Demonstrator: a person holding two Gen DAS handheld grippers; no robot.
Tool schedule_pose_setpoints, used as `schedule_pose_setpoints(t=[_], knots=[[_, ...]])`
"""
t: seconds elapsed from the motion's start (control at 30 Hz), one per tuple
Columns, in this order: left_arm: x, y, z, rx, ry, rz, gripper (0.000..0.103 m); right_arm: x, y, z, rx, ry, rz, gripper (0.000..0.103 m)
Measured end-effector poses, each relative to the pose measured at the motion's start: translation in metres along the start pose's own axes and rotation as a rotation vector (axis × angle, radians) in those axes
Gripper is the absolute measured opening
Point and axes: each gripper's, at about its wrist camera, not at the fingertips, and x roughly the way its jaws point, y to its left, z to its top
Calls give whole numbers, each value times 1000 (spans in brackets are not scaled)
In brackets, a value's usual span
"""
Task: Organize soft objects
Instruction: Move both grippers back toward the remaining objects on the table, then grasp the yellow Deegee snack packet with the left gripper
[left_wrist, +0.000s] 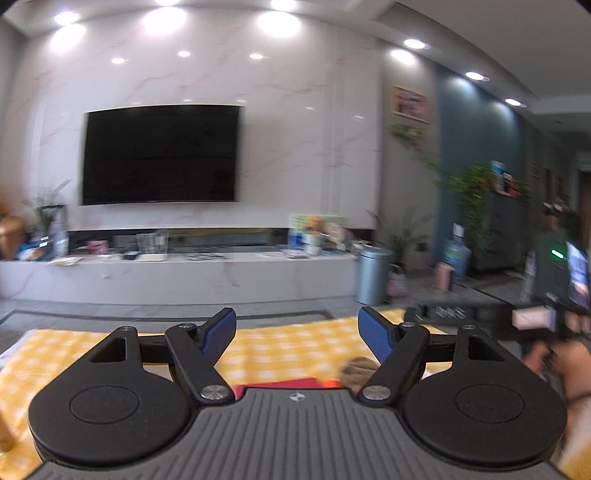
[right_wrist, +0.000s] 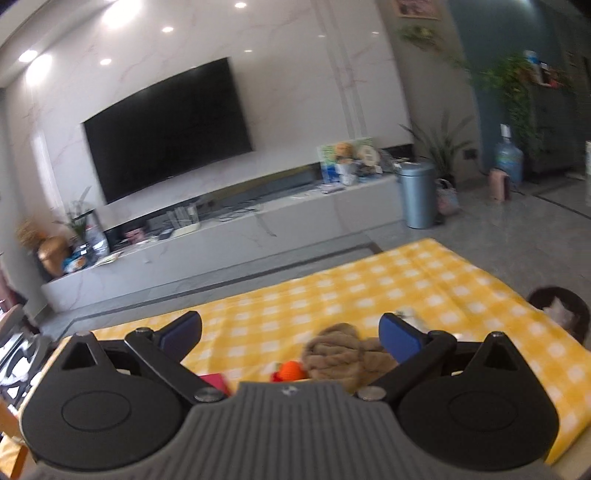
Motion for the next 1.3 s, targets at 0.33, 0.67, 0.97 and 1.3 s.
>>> schedule_pose_setpoints(t=[0.33,0.67,0.97,1.3], knots=[[56,-57,-14,19,230,-109,90,16,-96,-4,110,129,-255,100],[92,-71,-52,40,358,-83,91,59,-139,-40,251,421,-210,99],[115,-99,-115,32,514,-62,91,61,-93,-38,97,421,-191,99],[149,-95,-140,-77,617,141,91,60,-96,-41,89,425,-215,99]])
